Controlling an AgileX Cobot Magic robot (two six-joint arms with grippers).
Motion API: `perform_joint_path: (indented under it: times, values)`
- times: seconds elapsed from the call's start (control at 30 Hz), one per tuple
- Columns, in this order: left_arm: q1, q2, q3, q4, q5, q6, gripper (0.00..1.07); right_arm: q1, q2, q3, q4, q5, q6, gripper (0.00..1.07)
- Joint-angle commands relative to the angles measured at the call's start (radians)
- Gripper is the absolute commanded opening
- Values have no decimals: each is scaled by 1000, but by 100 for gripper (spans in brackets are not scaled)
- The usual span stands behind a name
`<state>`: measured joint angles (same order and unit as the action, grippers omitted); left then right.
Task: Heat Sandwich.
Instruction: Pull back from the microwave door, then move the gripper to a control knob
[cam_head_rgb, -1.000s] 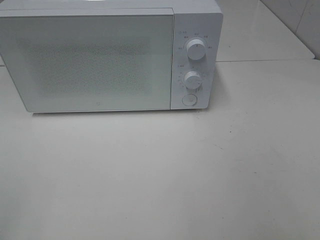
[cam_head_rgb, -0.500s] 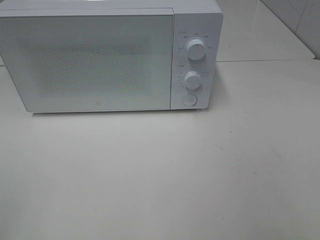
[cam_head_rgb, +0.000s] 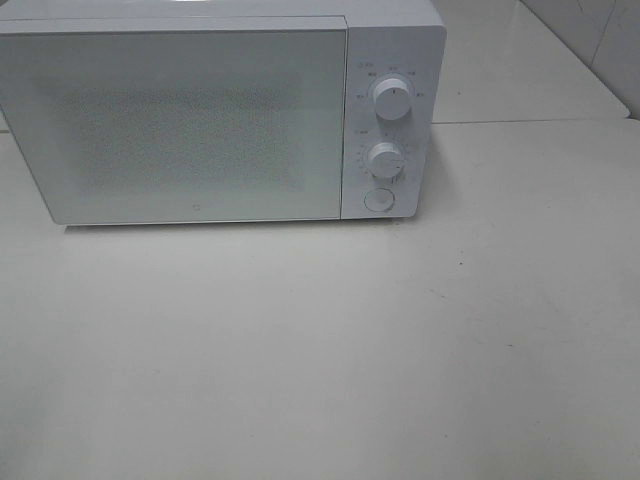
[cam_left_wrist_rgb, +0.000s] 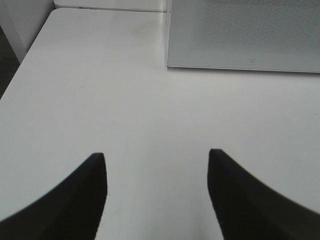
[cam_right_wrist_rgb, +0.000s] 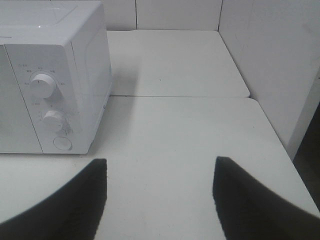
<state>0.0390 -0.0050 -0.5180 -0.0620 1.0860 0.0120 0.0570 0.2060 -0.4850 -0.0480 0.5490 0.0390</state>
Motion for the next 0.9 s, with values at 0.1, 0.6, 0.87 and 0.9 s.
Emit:
perform_joint_path:
  times: [0.1, 0.6, 0.87, 0.9]
  values:
    - [-3, -23, 3, 3, -17, -2, 58, -7, 84, 3, 2, -155, -8, 61]
    - [-3, -23, 3, 3, -17, -2, 58, -7, 368, 3, 1, -412, -8, 61]
    - [-3, -23, 3, 3, -17, -2, 58, -6, 535, 3, -2, -536, -8, 61]
    - [-3, -23, 3, 3, -17, -2, 58, 1, 551, 3, -2, -549, -8, 61]
